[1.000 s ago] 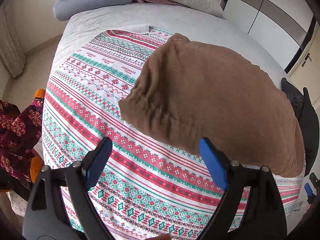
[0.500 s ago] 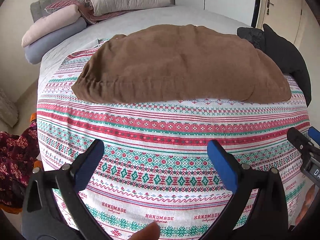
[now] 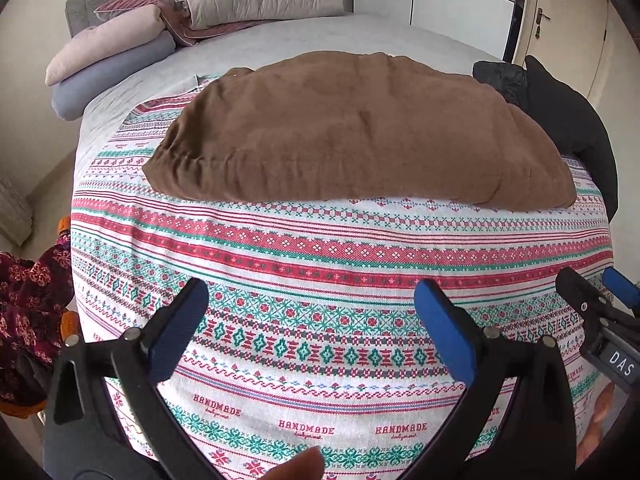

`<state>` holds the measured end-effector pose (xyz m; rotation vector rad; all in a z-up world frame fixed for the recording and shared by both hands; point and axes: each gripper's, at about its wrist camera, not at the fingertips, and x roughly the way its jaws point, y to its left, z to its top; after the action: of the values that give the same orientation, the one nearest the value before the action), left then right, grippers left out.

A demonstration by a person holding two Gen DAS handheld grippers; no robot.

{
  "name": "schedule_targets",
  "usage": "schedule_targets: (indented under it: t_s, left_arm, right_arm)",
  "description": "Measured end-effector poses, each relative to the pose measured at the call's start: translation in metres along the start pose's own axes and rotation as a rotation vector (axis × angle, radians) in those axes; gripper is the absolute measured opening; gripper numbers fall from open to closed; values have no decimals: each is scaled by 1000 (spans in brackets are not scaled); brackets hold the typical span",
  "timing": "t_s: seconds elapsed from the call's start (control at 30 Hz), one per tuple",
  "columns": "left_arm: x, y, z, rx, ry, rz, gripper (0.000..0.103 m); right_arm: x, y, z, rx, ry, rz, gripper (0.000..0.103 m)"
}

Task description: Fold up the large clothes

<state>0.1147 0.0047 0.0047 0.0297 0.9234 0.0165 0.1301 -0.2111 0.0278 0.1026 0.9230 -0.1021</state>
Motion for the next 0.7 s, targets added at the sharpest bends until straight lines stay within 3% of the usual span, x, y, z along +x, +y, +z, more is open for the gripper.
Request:
schedule_targets:
  t_s: [0.7]
  left_arm:
    - [2,-3,-3,8,25,-10,102]
  right_arm:
    - [11,4,-5,-18,29,-23,99]
